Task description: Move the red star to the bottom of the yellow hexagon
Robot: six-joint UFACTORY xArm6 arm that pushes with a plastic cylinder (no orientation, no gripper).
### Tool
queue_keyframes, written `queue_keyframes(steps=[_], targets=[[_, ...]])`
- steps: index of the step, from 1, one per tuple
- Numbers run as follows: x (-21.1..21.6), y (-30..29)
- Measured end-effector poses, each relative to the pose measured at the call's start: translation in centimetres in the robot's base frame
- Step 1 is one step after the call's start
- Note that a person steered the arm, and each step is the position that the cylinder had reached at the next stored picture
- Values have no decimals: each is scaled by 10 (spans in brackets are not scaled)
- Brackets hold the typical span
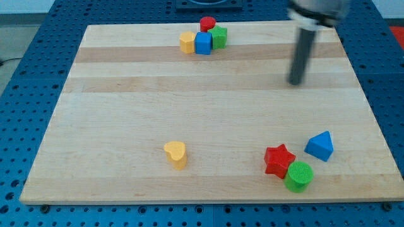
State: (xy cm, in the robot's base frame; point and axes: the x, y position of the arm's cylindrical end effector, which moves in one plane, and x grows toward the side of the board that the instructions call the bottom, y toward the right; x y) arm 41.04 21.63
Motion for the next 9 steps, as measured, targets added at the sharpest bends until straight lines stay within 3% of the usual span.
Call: queue_keyframes(steps=[1,2,3,5,7,9], targets=[[93,38],[169,23],[203,-24],[181,-104],[122,-180],[116,-146]])
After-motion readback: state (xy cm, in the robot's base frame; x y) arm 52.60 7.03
